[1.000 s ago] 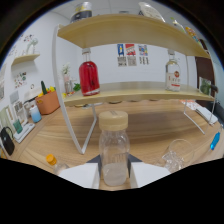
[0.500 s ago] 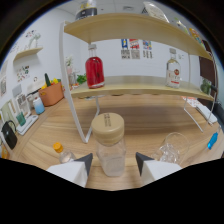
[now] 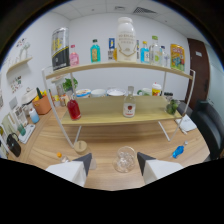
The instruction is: Make me a cup of Mount Fuji.
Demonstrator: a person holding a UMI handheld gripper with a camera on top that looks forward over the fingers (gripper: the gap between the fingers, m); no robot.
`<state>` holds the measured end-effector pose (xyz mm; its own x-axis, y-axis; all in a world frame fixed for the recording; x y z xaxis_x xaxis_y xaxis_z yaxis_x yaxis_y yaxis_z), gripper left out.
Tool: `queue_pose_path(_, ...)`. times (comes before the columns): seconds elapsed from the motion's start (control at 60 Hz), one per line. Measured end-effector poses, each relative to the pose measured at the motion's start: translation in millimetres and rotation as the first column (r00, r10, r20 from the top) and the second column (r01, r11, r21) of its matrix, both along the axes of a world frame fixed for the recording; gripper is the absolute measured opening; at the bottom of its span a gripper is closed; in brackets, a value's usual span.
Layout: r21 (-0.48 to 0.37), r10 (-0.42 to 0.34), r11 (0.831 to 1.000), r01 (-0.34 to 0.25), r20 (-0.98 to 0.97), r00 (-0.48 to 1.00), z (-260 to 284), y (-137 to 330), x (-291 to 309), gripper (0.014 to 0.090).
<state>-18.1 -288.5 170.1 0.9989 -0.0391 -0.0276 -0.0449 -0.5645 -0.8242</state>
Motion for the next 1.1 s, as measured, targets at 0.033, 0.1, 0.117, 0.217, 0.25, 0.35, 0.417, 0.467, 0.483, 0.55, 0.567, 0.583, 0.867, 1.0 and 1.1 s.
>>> queue_pose_path(0.033, 0.009, 0.009, 1.000, -0.009, -0.003, 1.000, 19, 1, 2, 0.0851)
queue_pose_path(0.1, 0.034, 0.006, 0.999, -0.006, 0.014, 1.000, 59, 9, 8, 0.0857)
queue_pose_path(0.117, 0.046, 0.009, 0.999, -0.009, 0.017, 1.000, 70, 11, 9, 0.0854)
queue_pose_path(0.217, 0.145, 0.007, 0.989, -0.011, 0.029, 1.000, 140, 33, 15, 0.0861)
queue_pose_path(0.25, 0.181, 0.008, 0.983, -0.013, 0.028, 1.000, 160, 43, 16, 0.0861)
queue_pose_path(0.35, 0.288, 0.003, 0.958, -0.010, 0.023, 1.000, 208, 77, 24, 0.0862)
queue_pose_path(0.417, 0.350, -0.015, 0.937, 0.003, 0.031, 0.999, 229, 102, 33, 0.0861)
queue_pose_path(0.467, 0.381, -0.023, 0.925, 0.004, 0.045, 0.999, 237, 121, 38, 0.0857)
queue_pose_path(0.483, 0.389, -0.029, 0.921, 0.007, 0.052, 0.998, 240, 127, 41, 0.0857)
queue_pose_path(0.55, 0.408, -0.036, 0.913, 0.005, 0.068, 0.997, 243, 149, 45, 0.0853)
queue_pose_path(0.567, 0.411, -0.036, 0.911, 0.005, 0.067, 0.997, 242, 154, 46, 0.0849)
queue_pose_path(0.583, 0.414, -0.036, 0.910, 0.006, 0.065, 0.997, 242, 159, 47, 0.0847)
queue_pose_path(0.867, 0.384, -0.031, 0.923, 0.024, 0.012, 0.999, 221, 199, 49, 0.0506)
queue_pose_path(1.0, 0.370, -0.020, 0.929, 0.016, 0.006, 1.000, 221, 199, 49, 0.0494)
queue_pose_path(1.1, 0.374, -0.006, 0.927, 0.000, 0.013, 1.000, 228, 192, 47, 0.0488)
